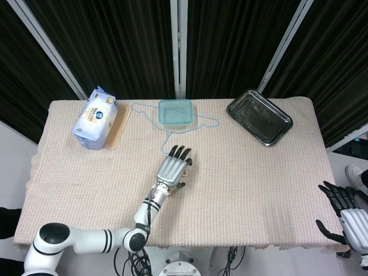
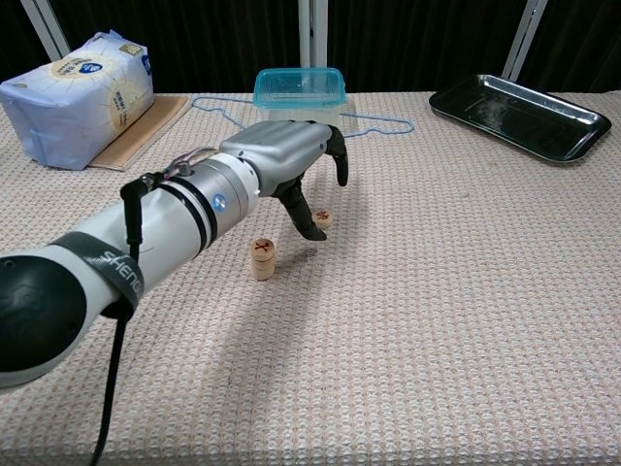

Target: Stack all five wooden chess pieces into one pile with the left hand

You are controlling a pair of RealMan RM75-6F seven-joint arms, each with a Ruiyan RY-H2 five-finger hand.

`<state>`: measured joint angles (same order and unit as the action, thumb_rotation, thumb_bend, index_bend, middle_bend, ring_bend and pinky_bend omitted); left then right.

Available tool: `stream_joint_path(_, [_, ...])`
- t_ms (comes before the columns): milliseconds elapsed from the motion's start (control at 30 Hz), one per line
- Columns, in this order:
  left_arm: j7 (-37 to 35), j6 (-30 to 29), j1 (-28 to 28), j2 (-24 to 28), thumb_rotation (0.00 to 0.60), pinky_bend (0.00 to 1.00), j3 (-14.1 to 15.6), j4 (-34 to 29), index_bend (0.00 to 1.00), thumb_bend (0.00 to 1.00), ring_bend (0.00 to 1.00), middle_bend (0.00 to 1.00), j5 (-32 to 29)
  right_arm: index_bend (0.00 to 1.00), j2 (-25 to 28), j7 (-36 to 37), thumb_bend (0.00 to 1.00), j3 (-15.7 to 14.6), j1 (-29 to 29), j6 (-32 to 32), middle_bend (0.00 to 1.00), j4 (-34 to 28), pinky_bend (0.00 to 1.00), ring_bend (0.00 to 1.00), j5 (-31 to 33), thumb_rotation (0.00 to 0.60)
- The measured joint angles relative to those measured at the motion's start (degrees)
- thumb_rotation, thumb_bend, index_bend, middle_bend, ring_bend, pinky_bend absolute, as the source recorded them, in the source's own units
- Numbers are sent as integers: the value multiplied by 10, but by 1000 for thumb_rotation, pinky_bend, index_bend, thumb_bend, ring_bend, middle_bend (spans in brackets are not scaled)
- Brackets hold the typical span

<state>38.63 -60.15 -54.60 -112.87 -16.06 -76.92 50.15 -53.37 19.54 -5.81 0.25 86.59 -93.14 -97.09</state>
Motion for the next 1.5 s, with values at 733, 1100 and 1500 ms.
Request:
stream_joint_path(733, [29, 28, -26, -9, 600, 0, -12, 41, 443, 283, 0, 87, -50, 0, 2, 14, 305, 0, 0, 3, 0, 7, 0, 0, 0, 600])
stream_joint_path(1100, [20, 33, -24, -8, 600, 0, -5, 46, 434, 282, 0, 87, -50, 0, 2, 12, 305, 0, 0, 2, 0, 6, 0, 0, 0, 600])
stream_joint_path(1500, [9, 37, -24, -11, 600, 0, -6, 57, 437, 282, 0, 87, -48, 0, 2, 9, 305, 0, 1, -1, 0, 3, 0, 0, 1, 600])
